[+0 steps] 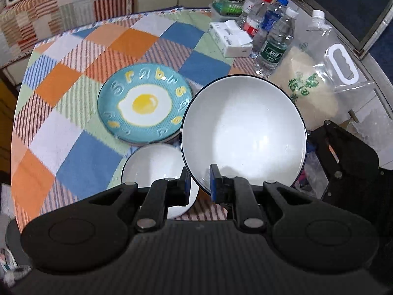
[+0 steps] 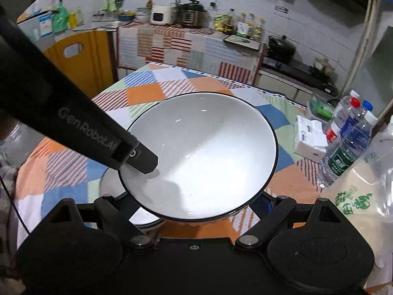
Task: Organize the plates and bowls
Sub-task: 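Carry the bowl onto the bowl stack, lower it, open both grippers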
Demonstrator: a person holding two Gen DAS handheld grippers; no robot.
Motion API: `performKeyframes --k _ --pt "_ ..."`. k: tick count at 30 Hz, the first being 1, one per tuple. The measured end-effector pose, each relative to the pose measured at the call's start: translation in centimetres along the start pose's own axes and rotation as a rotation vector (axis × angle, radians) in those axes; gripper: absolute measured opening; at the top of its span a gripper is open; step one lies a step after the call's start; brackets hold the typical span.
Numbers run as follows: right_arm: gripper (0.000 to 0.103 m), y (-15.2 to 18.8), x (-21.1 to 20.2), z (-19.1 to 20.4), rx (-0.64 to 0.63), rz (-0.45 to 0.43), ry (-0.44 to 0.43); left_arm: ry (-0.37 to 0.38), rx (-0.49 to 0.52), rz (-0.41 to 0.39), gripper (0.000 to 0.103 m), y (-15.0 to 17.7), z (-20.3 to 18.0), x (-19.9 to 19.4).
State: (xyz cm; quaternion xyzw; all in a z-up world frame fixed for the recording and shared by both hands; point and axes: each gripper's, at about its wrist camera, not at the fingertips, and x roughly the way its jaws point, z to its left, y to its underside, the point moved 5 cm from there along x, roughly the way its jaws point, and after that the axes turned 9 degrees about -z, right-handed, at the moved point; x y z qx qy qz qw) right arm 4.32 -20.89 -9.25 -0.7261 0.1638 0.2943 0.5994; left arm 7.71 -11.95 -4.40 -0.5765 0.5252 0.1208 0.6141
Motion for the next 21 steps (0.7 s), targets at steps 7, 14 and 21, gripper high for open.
performKeyframes --k 7,14,21 --pt "0.093 1.3 1.2 2.1 -0.06 0.008 -0.053 -0.019 -0.072 0.039 0.013 2.3 2.1 1.2" --pt "0.093 2.8 3.5 3.4 -0.085 0.036 -0.121 -0.055 -0.109 0.091 0.013 4.0 3.9 3.1" --pt "0.093 3.8 5.6 4.2 -0.092 0.073 -0.163 -0.089 -0.139 0.133 0.013 4.9 5.1 4.8"
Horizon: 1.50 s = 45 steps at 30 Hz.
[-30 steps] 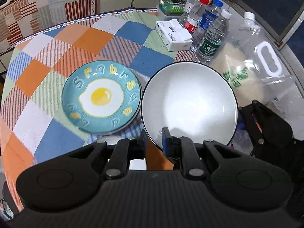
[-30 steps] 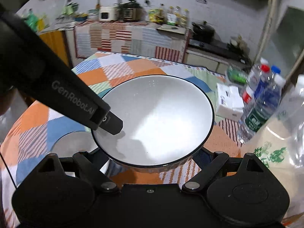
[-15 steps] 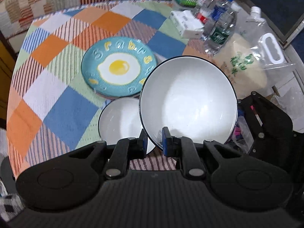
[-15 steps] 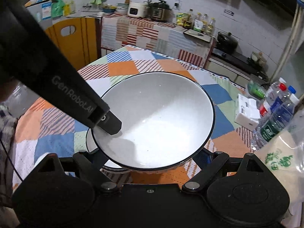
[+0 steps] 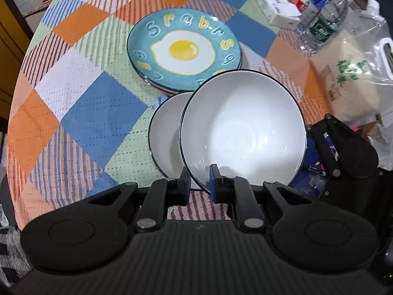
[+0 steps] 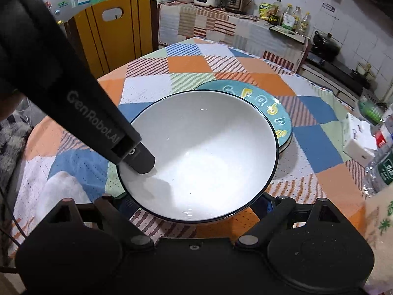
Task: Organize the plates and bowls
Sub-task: 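Carry the bowl onto the bowl stack, lower it, open both grippers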
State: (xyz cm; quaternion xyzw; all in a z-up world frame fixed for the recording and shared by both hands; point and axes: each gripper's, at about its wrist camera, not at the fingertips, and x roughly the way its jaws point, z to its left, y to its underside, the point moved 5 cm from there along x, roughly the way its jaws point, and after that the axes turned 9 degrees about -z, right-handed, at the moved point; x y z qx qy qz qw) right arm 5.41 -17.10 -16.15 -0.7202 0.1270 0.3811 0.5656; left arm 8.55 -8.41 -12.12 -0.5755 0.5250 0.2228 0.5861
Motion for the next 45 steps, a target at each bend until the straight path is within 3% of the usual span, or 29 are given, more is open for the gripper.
performKeyframes --k 10,20,33,40,45 --pt "0.093 0.2 1.2 0.0 0.035 0.017 -0.075 -0.047 -0.025 0.032 0.013 0.1 1.1 1.4" --pt "0.095 -0.1 2.0 -0.3 0.046 0.006 -0.069 -0.077 -0.023 0.012 0.015 -0.5 1.8 2.7" --pt "0.096 -0.2 1.3 -0.3 0.05 0.025 -0.092 -0.035 -0.049 0.037 0.015 -0.3 1.9 1.9" --pt "0.096 -0.2 1.7 0.6 -0.035 0.01 -0.082 -0.107 -0.012 0.011 0.023 -0.1 2.2 2.1" --pt "0.097 -0.2 2.0 1.2 -0.083 0.005 -0.051 -0.095 -0.029 0.011 0.023 0.1 3.1 3.0"
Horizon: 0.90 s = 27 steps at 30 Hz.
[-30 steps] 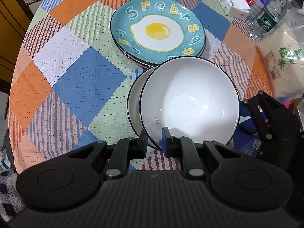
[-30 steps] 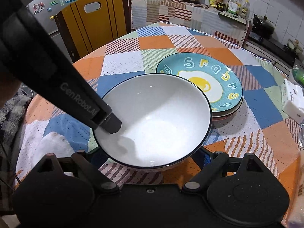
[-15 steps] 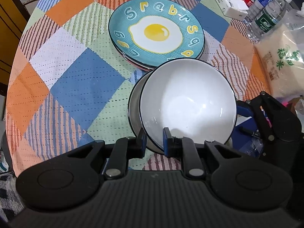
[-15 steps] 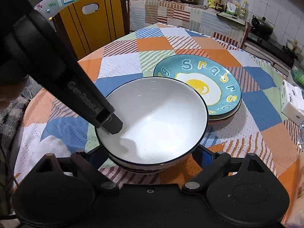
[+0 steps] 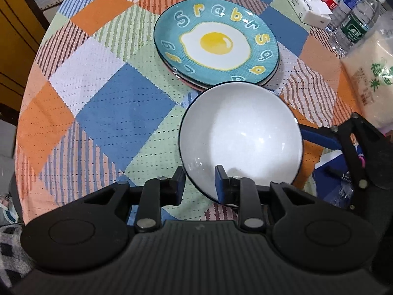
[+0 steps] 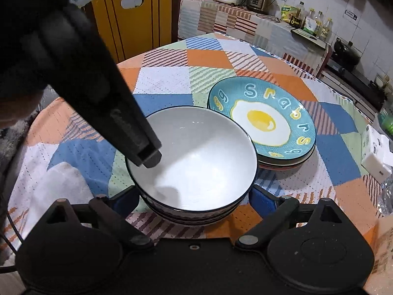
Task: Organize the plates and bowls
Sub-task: 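Carry the bowl onto the bowl stack, lower it, open both grippers, then close both grippers on the stacked bowls' rim and lift them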
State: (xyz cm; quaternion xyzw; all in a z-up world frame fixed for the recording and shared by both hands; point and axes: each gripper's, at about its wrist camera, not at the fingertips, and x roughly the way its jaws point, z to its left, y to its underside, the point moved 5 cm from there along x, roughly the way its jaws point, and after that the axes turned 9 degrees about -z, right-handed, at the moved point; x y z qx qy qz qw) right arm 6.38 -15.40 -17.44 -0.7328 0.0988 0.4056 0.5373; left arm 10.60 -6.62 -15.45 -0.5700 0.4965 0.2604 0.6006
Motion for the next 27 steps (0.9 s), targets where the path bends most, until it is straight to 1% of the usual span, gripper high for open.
performKeyframes --k 2,5,9,12,18,27 --pt "0.097 0.1 -0.2 -0.1 0.007 -0.002 0.005 0.002 -0.01 -0.004 0.023 0.1 0.3 -0.1" --pt "0.097 0.3 -0.9 -0.5 0.033 -0.004 0.003 0.032 -0.011 -0.025 0.028 0.0 0.6 -1.1" --pt "0.097 0.6 -2.3 -1.5 0.072 -0.007 -0.005 0.052 0.009 -0.064 0.036 -0.4 0.7 -2.9" --pt "0.097 1.0 -3.1 -2.3 0.098 0.008 -0.021 0.066 0.008 -0.076 0.036 -0.2 0.9 -4.0" --pt "0.097 2.2 -4.1 -3.0 0.125 0.038 -0.041 0.075 0.005 -0.067 0.037 1.0 1.4 -4.7" --pt "0.098 3.3 -3.7 -2.8 0.135 0.067 -0.062 0.085 0.004 -0.072 0.041 2.2 1.8 -5.1"
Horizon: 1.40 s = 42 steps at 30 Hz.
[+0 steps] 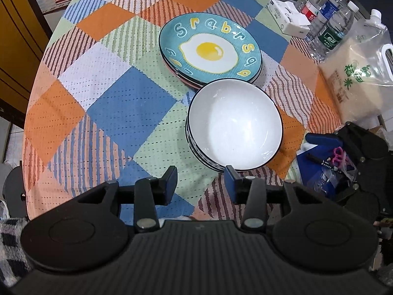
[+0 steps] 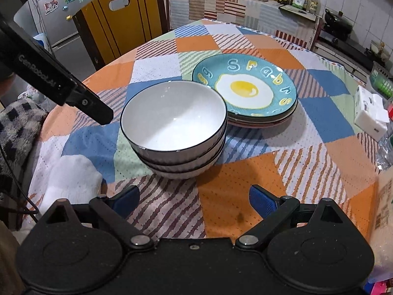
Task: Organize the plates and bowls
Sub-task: 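Close both grippers on the stacked bowls' rim and lift them, then carry the bowl stack onto the egg plate and lower it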
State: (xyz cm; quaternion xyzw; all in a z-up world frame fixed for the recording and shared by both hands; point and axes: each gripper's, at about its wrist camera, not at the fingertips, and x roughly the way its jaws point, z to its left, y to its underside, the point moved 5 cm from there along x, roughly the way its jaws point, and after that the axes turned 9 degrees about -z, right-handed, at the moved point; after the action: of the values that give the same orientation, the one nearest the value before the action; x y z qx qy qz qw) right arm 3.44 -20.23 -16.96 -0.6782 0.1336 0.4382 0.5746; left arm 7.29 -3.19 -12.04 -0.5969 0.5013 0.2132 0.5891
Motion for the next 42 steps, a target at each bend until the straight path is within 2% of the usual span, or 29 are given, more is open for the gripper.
performKeyframes --k 4,6,12,18,22,23,24,27,32,34,38,42 --pt "0.098 0.7 1.5 0.4 0.011 0.017 -0.024 0.014 -0.017 -0.03 0.042 0.0 0.4 0.0" --pt "0.098 1.1 2.6 0.5 0.031 0.021 -0.039 0.031 -0.032 -0.059 0.048 -0.3 0.7 0.1" --pt "0.097 2.2 5.6 1.0 0.053 -0.036 -0.055 0.069 -0.099 -0.105 0.05 -1.5 2.2 2.8" --pt "0.097 2.3 7.3 1.9 0.009 -0.15 -0.019 0.125 -0.15 -0.078 0.05 -1.1 3.0 6.9" --pt "0.096 2.0 8.0 1.7 0.009 -0.198 0.005 0.178 -0.191 0.021 0.05 -0.2 2.8 9.5" --pt "0.096 1.8 8.0 1.7 0.016 -0.214 0.0 0.189 -0.204 0.011 0.047 -0.2 2.6 9.7" --pt "0.096 1.6 8.0 1.8 0.021 -0.219 -0.008 0.191 -0.197 0.006 0.05 -0.2 2.4 9.8" --pt "0.097 1.6 8.4 1.7 0.032 -0.226 -0.014 0.19 -0.17 -0.007 0.048 -0.2 2.2 9.9" --pt "0.1 1.6 9.6 1.6 0.044 -0.257 -0.031 0.223 -0.232 -0.032 0.045 0.2 3.0 10.1" --pt "0.103 1.2 10.2 1.9 0.042 -0.258 -0.004 0.224 -0.236 -0.05 0.045 0.3 2.9 10.1" --pt "0.103 1.4 10.1 2.0 0.047 -0.28 0.007 0.242 -0.204 -0.05 0.044 0.7 3.0 9.7" --pt "0.103 2.1 9.2 2.4 0.06 -0.291 0.008 0.224 -0.148 -0.056 0.044 1.1 1.9 8.9"
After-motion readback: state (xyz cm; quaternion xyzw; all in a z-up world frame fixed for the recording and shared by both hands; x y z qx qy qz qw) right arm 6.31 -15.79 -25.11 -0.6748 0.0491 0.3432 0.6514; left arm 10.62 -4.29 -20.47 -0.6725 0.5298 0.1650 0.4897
